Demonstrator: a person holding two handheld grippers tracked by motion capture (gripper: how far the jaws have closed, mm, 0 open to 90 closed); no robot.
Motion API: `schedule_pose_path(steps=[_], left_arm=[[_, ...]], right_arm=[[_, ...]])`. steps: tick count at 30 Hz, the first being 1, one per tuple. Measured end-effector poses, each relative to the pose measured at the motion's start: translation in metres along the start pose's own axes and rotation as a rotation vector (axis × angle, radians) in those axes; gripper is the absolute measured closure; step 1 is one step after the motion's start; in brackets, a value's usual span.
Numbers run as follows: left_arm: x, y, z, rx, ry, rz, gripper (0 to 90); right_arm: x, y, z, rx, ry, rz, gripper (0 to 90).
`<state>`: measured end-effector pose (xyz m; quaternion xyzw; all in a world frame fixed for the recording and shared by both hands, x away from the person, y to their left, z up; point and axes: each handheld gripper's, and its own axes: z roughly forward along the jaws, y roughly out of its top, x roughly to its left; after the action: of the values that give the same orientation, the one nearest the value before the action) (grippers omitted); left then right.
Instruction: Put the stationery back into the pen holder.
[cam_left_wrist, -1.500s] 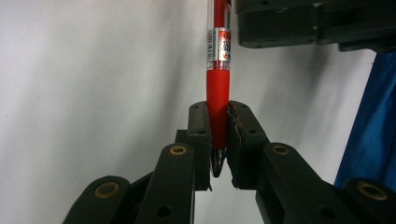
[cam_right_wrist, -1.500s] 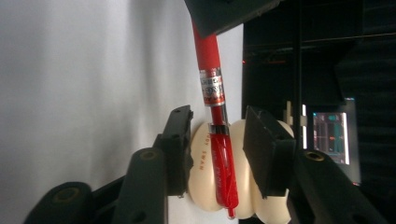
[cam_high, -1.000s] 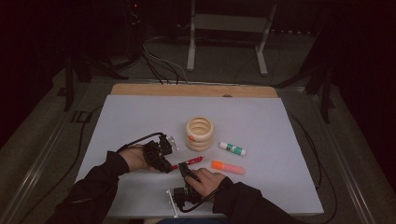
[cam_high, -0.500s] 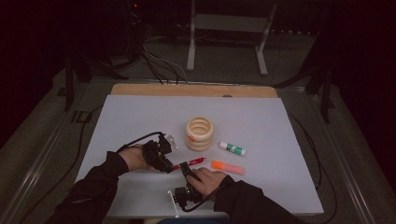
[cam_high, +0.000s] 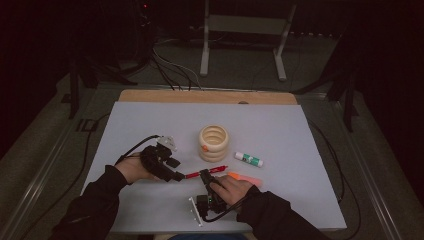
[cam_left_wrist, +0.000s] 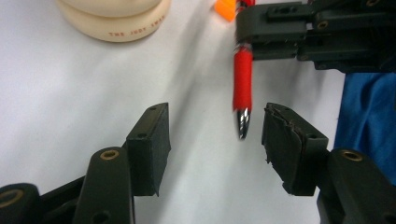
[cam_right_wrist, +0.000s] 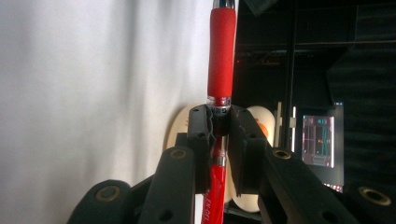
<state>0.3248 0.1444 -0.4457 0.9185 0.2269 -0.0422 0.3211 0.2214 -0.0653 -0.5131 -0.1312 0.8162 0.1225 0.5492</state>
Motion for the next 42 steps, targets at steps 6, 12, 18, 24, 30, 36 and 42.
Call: schedule_pose_path(steps=[6, 12, 18, 24, 30, 36, 42], left_arm=[[0.005, -0.012, -0.010, -0.091, 0.026, -0.034, 42.9], [0.015, -0.026, -0.017, -0.204, 0.054, -0.088, 42.5], [0.014, -0.036, -0.016, -0.269, 0.097, -0.094, 38.8], [0.014, -0.045, -0.010, -0.289, 0.164, -0.146, 29.2], [0.014, -0.055, -0.001, -0.306, 0.194, -0.179, 15.0], [0.011, -0.061, 0.002, -0.312, 0.257, -0.164, 0.9], [0.008, -0.070, 0.002, -0.365, 0.319, -0.167, 0.2]], right_arm=[[-0.014, -0.010, -0.007, -0.011, -0.016, 0.078, 80.0], [-0.033, -0.023, -0.013, -0.032, 0.003, 0.278, 80.1], [-0.056, -0.036, -0.017, -0.073, 0.029, 0.455, 80.0], [-0.083, -0.051, -0.020, -0.130, 0.076, 0.701, 80.1], [-0.106, -0.067, -0.019, -0.191, 0.129, 0.901, 80.1], [-0.120, -0.078, -0.016, -0.229, 0.162, 1.032, 80.0], [-0.131, -0.083, -0.013, -0.273, 0.174, 1.115, 80.0]])
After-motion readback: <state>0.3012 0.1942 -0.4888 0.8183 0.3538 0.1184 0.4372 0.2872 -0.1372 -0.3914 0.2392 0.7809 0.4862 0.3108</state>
